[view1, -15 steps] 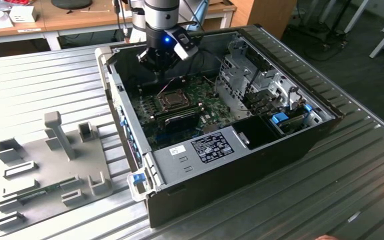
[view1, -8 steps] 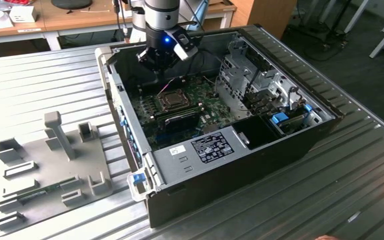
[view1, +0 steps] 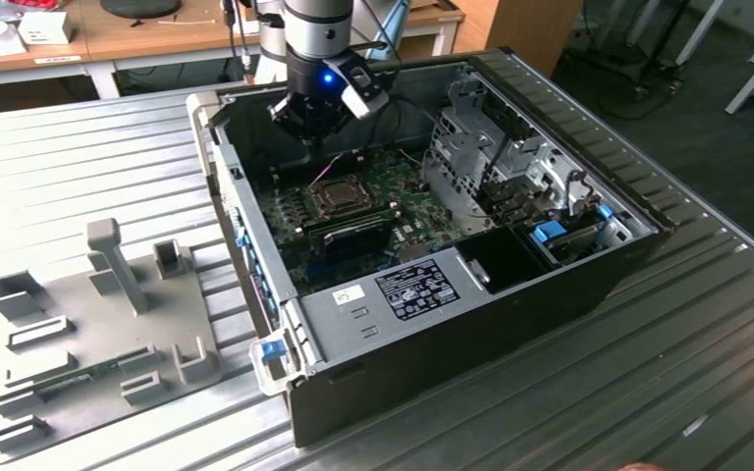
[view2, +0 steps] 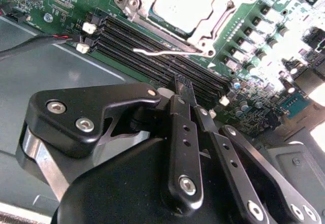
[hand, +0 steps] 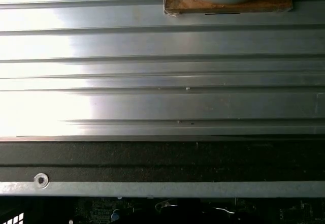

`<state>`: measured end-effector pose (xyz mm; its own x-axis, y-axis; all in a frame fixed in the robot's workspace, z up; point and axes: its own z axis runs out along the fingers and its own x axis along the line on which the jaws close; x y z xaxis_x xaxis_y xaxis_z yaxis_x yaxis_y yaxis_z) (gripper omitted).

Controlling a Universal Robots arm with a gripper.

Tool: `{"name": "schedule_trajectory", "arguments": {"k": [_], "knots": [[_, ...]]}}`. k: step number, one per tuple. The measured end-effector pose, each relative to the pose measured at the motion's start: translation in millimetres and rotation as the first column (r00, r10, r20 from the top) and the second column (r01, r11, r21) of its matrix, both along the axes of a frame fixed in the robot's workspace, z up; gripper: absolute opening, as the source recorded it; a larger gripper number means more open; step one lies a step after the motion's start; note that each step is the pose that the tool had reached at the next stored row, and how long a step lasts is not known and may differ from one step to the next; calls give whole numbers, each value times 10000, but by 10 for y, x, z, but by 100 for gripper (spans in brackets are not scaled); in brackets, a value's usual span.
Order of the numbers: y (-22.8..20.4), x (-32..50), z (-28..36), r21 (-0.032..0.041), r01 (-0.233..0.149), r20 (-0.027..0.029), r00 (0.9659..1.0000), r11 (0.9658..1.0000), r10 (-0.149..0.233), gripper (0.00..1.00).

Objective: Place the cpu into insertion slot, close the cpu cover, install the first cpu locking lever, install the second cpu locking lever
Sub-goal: 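Install the first cpu locking lever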

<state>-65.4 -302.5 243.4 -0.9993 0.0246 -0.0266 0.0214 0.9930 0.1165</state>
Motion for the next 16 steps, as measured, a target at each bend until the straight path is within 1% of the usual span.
{"name": "schedule_trajectory", "arguments": {"k": [2, 4, 6, 8, 10, 12, 16], "knots": [[0, 0, -1, -2, 204, 0, 9998, 9998, -204, 11], [0, 0, -3, -4, 492, -1, 9988, 9988, -492, 11], [0, 1, -5, -5, 797, -1, 9968, 9968, -797, 11], [0, 0, -8, -4, 1094, 0, 9940, 9940, -1094, 11], [0, 0, -12, -3, 1404, 0, 9901, 9901, -1404, 11], [0, 0, -16, -3, 1716, 1, 9852, 9852, -1716, 11], [0, 0, -26, -3, 2336, 0, 9723, 9723, -2336, 11]]}}
